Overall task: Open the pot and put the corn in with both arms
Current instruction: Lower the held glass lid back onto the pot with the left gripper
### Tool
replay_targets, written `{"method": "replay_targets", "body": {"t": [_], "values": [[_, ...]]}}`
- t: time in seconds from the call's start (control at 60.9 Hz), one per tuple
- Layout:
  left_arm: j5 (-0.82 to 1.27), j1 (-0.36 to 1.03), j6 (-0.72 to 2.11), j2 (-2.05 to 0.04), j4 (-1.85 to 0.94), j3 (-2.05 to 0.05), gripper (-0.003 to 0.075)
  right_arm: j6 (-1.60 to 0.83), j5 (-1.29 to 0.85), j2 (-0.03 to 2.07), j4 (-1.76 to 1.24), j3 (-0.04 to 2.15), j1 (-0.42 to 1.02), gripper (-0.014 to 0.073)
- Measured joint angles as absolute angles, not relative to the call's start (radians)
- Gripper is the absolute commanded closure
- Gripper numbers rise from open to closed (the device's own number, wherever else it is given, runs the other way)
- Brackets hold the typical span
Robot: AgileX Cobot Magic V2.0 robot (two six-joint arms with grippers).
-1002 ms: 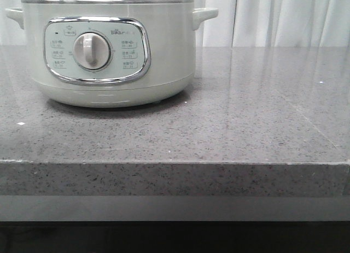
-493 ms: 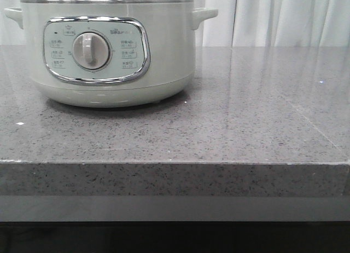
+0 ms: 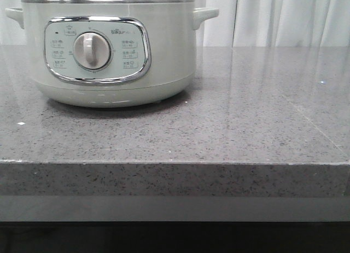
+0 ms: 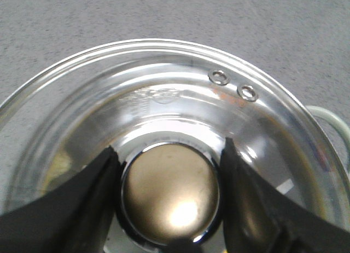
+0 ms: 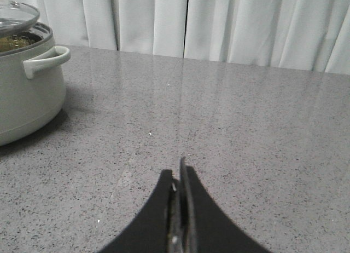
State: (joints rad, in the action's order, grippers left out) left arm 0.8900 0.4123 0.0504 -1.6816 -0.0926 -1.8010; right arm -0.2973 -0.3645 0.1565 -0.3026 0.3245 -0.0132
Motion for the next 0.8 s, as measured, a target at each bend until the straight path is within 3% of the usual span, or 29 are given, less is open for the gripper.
{"method": "replay_targets", "body": {"t": [0.805], "values": [[0.871,0.437,0.075,-1.73,-0.129,-1.81,0.0508,-0.297,-0.359,0.156,-0.303,0.323,-0.013,0.0661]]}}
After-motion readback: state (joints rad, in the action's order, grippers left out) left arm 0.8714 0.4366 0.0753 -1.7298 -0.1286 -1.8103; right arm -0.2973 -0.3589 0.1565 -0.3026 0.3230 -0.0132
